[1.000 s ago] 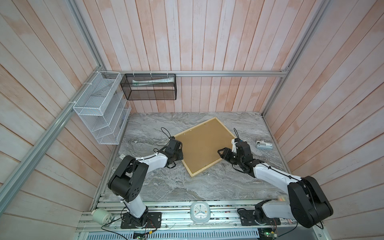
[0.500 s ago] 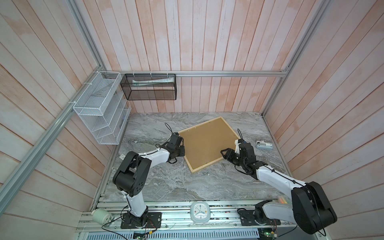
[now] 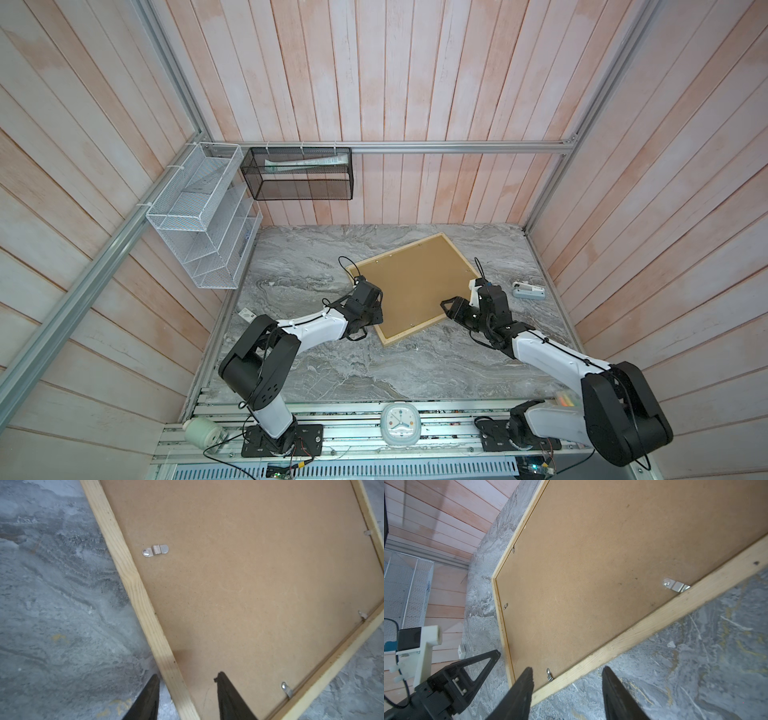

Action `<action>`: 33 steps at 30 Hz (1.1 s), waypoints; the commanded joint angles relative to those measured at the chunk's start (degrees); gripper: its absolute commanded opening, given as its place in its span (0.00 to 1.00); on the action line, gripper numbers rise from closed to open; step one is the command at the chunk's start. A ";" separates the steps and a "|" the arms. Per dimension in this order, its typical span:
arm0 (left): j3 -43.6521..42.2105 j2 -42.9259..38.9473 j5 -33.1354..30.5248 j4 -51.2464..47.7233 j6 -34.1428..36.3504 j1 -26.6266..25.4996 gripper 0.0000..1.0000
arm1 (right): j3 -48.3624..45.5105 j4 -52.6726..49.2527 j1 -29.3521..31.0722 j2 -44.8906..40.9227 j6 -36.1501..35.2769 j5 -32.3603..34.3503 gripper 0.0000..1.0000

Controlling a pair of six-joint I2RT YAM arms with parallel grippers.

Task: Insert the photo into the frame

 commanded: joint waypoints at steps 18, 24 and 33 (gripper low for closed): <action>1.67 5.82 -1.83 -1.95 2.05 0.25 0.17 | -0.85 0.87 -0.26 0.49 -0.76 -0.50 0.55; 0.67 7.84 -2.29 0.82 7.70 1.98 0.15 | -0.74 1.00 -0.26 0.71 -0.63 -0.32 0.55; -0.47 6.33 7.36 2.53 17.44 5.20 0.12 | 0.42 1.97 -0.23 3.37 -1.22 -1.74 0.55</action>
